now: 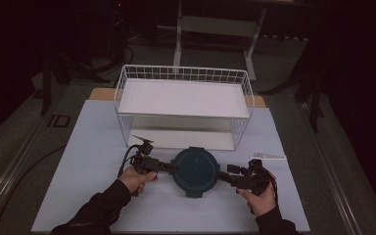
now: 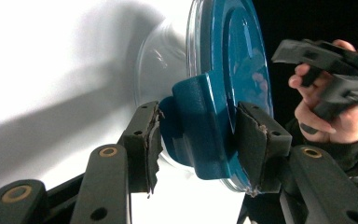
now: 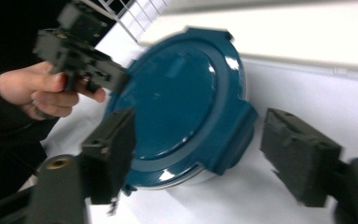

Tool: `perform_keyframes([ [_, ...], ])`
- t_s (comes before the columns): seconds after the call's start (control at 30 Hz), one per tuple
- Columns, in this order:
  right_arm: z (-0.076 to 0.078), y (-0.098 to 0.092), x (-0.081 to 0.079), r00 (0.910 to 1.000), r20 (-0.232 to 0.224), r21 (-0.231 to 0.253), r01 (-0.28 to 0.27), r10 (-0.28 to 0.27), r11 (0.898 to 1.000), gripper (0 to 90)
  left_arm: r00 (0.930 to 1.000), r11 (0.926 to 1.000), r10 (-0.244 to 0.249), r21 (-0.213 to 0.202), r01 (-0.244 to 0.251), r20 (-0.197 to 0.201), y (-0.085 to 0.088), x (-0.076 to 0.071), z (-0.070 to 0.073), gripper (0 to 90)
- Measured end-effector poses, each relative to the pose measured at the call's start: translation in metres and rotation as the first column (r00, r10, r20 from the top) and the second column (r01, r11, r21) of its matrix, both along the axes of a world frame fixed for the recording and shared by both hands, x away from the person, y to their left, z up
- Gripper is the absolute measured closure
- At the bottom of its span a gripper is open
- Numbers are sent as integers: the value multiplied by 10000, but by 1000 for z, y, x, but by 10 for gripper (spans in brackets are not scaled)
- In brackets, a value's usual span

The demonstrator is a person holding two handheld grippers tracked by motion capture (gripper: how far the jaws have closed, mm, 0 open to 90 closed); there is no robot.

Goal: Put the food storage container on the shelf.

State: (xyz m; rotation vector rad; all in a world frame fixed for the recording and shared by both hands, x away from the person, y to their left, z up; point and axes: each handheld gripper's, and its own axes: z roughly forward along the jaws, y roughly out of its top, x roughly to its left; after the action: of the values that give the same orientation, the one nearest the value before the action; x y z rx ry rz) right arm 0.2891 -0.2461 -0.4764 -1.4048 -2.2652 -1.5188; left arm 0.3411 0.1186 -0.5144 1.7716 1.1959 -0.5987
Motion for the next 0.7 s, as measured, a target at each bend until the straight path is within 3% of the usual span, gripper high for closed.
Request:
perform_keyframes([
  [0.07,-6,0,3,9991,-429,158,16,-9,9999,326,9999,10000,-23,15,23,144,0,-3,1,527],
  [0.17,-11,1,4,9988,-488,12,23,-23,10000,354,9994,9999,-98,96,95,341,0,-6,4,535],
  [0.33,-19,-3,11,9944,-1050,410,-102,144,9991,423,9955,9988,-432,275,410,844,-1,-12,10,553],
  [0.47,-21,-3,12,9889,-1419,727,-349,449,9967,496,9943,9985,-485,281,460,945,1,-15,10,558],
  [0.7,-27,-3,11,9782,-1922,1052,-593,788,9927,538,9915,9984,-514,302,481,1199,1,-20,11,563],
])
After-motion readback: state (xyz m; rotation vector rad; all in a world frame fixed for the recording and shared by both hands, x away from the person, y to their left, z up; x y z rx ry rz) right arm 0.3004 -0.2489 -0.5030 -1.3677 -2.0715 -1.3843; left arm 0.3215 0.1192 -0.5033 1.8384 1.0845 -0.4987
